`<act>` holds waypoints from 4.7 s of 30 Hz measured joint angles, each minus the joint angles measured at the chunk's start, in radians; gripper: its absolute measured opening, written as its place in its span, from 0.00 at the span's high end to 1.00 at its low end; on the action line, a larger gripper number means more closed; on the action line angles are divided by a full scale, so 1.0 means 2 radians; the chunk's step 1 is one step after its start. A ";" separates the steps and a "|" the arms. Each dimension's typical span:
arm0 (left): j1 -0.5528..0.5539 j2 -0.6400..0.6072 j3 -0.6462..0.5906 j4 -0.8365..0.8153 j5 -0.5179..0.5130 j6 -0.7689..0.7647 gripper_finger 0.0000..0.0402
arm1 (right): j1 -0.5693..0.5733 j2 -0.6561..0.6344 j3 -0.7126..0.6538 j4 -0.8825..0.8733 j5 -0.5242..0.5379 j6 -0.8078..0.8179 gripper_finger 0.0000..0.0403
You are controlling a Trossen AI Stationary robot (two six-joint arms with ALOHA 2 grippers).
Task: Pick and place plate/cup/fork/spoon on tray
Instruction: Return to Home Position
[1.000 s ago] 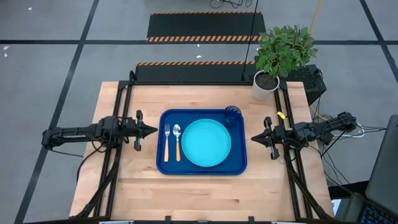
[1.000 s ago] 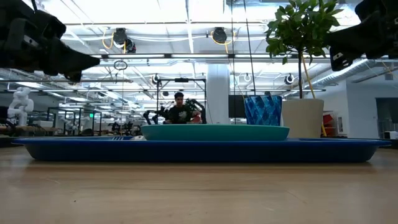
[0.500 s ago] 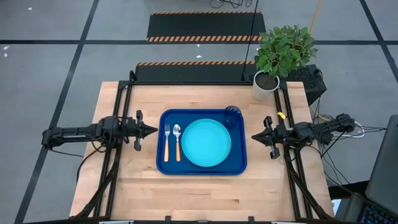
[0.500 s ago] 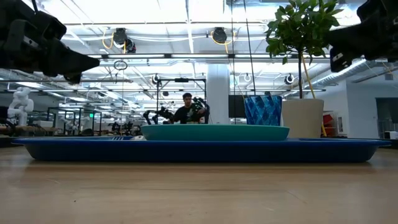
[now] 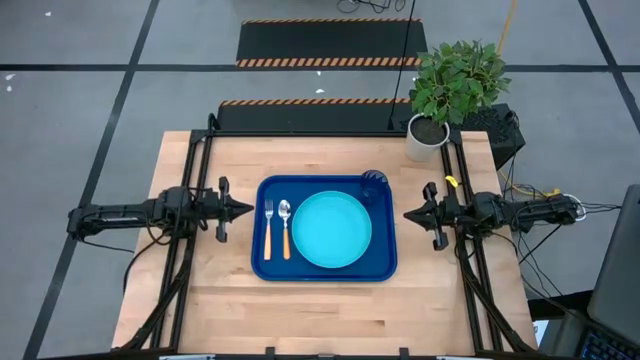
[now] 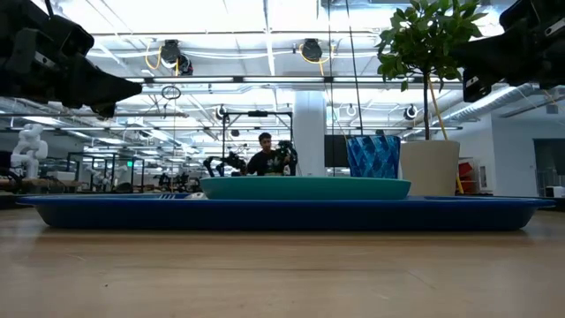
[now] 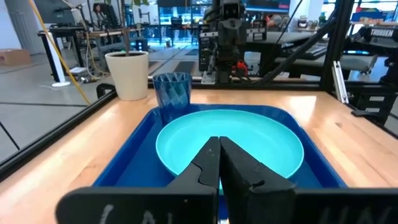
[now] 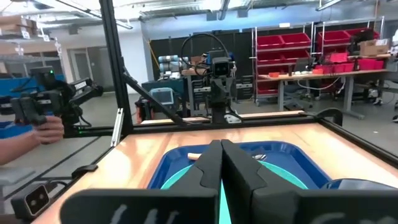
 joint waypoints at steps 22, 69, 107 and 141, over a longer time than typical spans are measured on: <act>0.000 0.000 0.000 -0.007 0.000 0.000 0.92 | 0.001 0.000 -0.001 -0.024 -0.001 0.056 1.00; 0.000 0.000 0.000 -0.007 0.000 -0.001 0.92 | 0.001 0.000 -0.001 -0.024 0.000 0.056 1.00; 0.000 0.000 0.000 -0.007 0.000 0.000 0.92 | 0.001 0.000 -0.001 -0.024 0.000 0.056 1.00; 0.000 0.000 0.000 -0.007 0.000 0.000 0.92 | 0.001 0.000 -0.001 -0.024 0.000 0.056 1.00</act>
